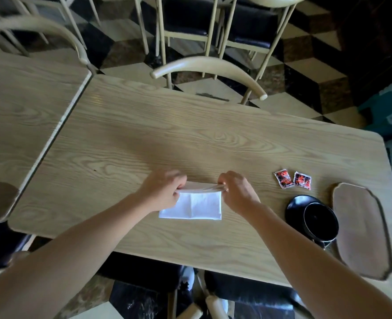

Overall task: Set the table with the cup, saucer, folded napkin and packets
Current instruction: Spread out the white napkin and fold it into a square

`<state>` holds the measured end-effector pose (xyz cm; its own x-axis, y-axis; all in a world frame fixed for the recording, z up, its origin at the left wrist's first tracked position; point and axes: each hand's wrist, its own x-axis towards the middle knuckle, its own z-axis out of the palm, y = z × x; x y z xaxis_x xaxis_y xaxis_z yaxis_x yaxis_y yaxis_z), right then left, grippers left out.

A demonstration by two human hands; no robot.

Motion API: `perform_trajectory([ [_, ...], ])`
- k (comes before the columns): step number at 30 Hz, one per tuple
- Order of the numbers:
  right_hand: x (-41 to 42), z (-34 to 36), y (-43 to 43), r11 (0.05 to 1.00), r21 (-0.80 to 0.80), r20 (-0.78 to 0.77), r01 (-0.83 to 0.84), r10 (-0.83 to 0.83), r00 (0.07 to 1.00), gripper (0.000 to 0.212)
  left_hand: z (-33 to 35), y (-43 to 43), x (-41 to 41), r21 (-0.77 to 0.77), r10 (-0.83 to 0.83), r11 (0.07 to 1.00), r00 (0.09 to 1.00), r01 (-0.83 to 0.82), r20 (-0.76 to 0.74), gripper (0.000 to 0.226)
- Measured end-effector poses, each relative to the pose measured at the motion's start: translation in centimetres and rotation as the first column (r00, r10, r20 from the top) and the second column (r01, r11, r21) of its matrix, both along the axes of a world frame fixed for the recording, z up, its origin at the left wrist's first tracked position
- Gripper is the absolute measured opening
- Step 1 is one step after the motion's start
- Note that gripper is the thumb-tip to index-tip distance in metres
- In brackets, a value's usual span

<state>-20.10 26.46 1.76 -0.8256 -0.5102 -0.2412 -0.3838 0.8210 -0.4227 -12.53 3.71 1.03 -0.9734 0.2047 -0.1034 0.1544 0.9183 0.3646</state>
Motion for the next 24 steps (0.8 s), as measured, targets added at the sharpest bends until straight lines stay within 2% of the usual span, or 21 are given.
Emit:
perform_trajectory([
  [3,2.8,-1.6,1.7,0.996,0.058,0.046,-0.062,0.059,0.997,0.028,-2.5,0.7,2.6,-0.085,-0.101,0.991,0.994,0.104,0.038,0.015],
  [6,4.6,-2.9,2.7,0.981,0.118,0.106,-0.152,0.140,0.985,0.037,-3.9,1.1,4.2,-0.131,-0.142,0.979,0.982,0.158,0.121,0.028],
  [8,4.7,-2.8,2.7,0.982,0.128,0.100,-0.138,0.125,0.987,0.040,-3.8,1.2,4.2,-0.058,-0.088,0.994,0.994,0.092,0.059,0.028],
  [10,4.6,-2.2,2.2,0.993,0.102,0.081,-0.051,0.043,0.996,0.041,-3.8,1.1,3.8,-0.015,0.000,1.000,0.998,-0.001,-0.062,0.024],
  [13,4.0,-1.7,0.4,1.000,-0.007,-0.017,0.015,-0.015,1.000,0.038,-4.2,1.4,2.6,-0.097,0.099,0.989,0.985,-0.113,-0.142,0.031],
  [15,3.3,-2.4,-1.4,0.998,-0.055,-0.041,0.018,-0.020,0.999,0.039,-5.3,1.9,1.9,-0.174,0.108,0.976,0.986,-0.129,-0.128,0.043],
  [18,3.0,-5.1,-3.9,0.998,-0.059,-0.015,-0.025,0.024,1.000,0.047,-7.6,3.0,1.6,-0.187,0.089,0.977,0.994,-0.100,-0.063,0.052],
  [21,4.1,-8.4,-4.6,0.992,0.046,-0.037,-0.117,0.119,0.992,0.057,-9.2,3.5,2.3,-0.217,0.073,0.973,0.997,-0.078,-0.031,0.061],
  [24,5.0,-10.3,-3.8,0.984,0.122,-0.127,-0.129,0.144,0.981,0.063,-9.9,3.1,3.1,-0.292,0.059,0.954,0.998,-0.063,-0.023,0.069],
])
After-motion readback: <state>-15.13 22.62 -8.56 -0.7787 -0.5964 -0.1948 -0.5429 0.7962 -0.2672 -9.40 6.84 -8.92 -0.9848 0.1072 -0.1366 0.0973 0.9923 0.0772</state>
